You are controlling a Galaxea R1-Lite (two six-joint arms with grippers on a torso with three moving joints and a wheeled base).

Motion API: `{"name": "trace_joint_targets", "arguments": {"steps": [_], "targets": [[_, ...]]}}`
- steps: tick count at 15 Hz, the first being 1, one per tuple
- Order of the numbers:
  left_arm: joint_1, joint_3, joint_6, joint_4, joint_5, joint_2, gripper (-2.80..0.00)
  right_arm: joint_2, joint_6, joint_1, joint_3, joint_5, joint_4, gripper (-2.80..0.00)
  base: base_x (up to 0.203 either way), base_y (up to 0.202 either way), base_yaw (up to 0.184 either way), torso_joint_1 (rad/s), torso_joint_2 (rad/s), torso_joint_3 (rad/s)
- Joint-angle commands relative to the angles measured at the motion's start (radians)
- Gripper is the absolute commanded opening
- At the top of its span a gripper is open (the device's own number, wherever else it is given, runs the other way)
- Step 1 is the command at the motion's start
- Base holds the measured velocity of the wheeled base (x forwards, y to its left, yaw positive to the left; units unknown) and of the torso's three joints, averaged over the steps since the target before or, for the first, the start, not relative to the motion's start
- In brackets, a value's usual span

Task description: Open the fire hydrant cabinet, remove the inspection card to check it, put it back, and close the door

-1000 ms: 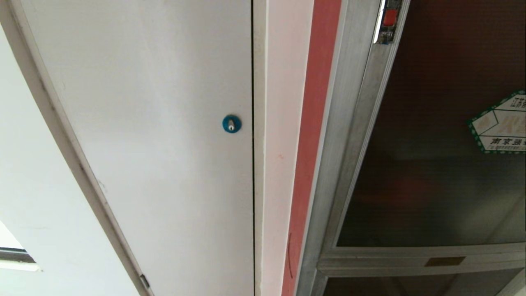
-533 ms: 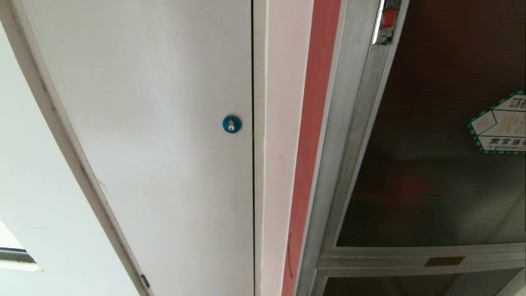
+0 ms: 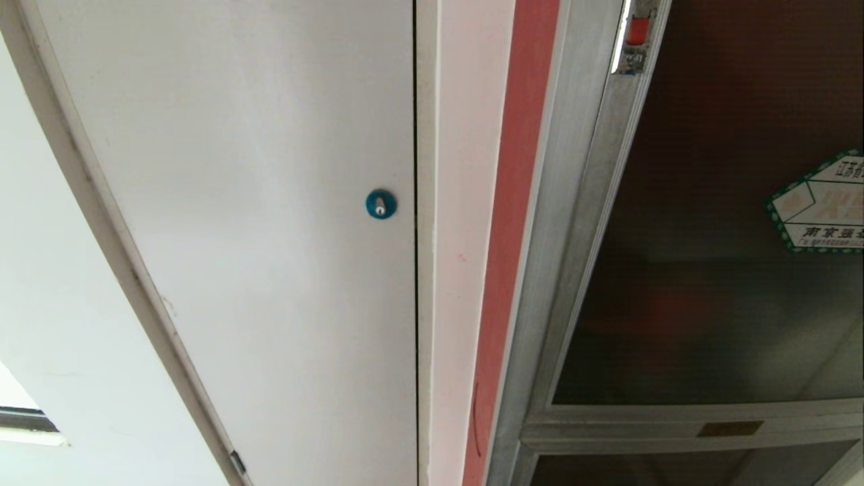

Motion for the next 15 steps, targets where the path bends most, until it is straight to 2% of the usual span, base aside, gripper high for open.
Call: {"name": "trace_joint_targets", "arguments": {"steps": [1,3,5,7,10,11,12,15], "targets": [[-0.001,0.008,0.000,0.000,0.000,0.000,-2.80,-0.158,-0.035,0.007,0.220,-0.010,-0.025,-2.80,0.000,0.000,0.000,0.000,0.00,0.000],[0.000,0.008,0.000,0.000,0.000,0.000,-2.80,-0.246,-0.076,0.012,0.418,-0.025,-0.072,-2.80,0.000,0.000,0.000,0.000,0.00,0.000],[0.000,0.008,0.000,0.000,0.000,0.000,-2.80,-0.288,-0.104,0.014,0.637,-0.095,-0.172,-2.80,0.000,0.000,0.000,0.000,0.00,0.000],[0.000,0.008,0.000,0.000,0.000,0.000,-2.80,-0.303,-0.132,0.015,0.856,-0.174,-0.370,-2.80,0.000,0.000,0.000,0.000,0.00,0.000],[0.000,0.008,0.000,0.000,0.000,0.000,-2.80,-0.313,-0.218,0.015,1.169,-0.224,-0.663,-2.80,0.000,0.000,0.000,0.000,0.00,0.000],[0.000,0.008,0.000,0.000,0.000,0.000,-2.80,-0.315,-0.225,0.016,1.221,-0.233,-0.702,-2.80,0.000,0.000,0.000,0.000,0.00,0.000],[0.000,0.008,0.000,0.000,0.000,0.000,-2.80,-0.316,-0.191,0.016,1.231,-0.241,-0.717,-2.80,0.000,0.000,0.000,0.000,0.00,0.000],[0.000,0.008,0.000,0.000,0.000,0.000,-2.80,-0.317,-0.156,0.016,1.228,-0.245,-0.563,-2.80,0.000,0.000,0.000,0.000,0.00,0.000]]}}
